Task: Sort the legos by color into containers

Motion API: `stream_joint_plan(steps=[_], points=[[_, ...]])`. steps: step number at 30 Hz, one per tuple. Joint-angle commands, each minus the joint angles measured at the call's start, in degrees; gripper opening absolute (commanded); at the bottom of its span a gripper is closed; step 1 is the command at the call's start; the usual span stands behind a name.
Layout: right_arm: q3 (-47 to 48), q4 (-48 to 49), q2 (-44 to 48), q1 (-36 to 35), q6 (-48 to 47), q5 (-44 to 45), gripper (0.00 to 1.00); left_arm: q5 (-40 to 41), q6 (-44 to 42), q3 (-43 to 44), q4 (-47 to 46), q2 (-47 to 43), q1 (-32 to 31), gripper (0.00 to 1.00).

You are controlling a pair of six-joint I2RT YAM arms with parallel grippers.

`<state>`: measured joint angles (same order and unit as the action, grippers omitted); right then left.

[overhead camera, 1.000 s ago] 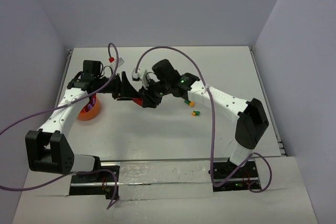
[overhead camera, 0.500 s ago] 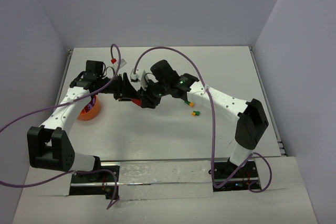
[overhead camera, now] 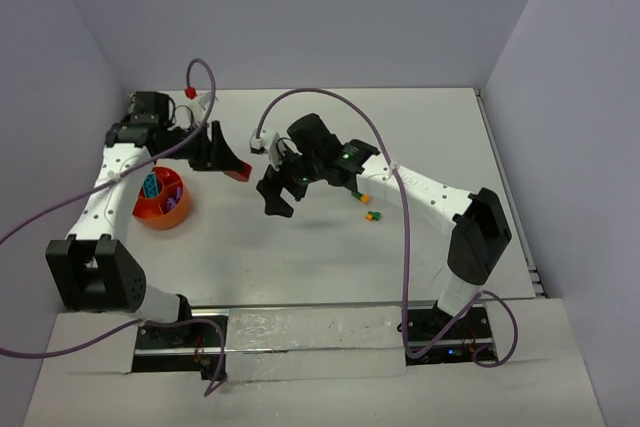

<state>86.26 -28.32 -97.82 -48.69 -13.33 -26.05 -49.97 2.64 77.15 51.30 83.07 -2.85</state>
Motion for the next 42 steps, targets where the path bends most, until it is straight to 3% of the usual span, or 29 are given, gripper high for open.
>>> stream_joint_plan(steps=[1, 7, 18, 31, 42], points=[[0.79, 0.63, 1.40, 2.08, 2.23, -2.16, 1.00, 10.61, -12.45, 9.72, 9.13, 3.22, 7.03, 0.00], [-0.61, 0.56, 1.68, 3.35, 2.37, -2.90, 1.00, 25.64, -15.42, 19.02, 9.84, 7.58, 11.81, 0.00], [-2.75, 1.33, 1.93, 4.13, 2.96, -4.53, 1.00, 35.23, -16.96, 26.44, 9.00, 15.58, 17.08, 0.00], [-3.91, 1.60, 1.76, 4.66, 3.05, -5.68, 1.00, 40.67, -14.59, 28.24, 9.80, 20.49, 18.52, 0.00], [-3.68, 1.60, 0.88, 5.28, 2.99, -6.74, 1.00, 40.56, -13.63, 28.41, 12.84, 23.29, 18.85, 0.00]])
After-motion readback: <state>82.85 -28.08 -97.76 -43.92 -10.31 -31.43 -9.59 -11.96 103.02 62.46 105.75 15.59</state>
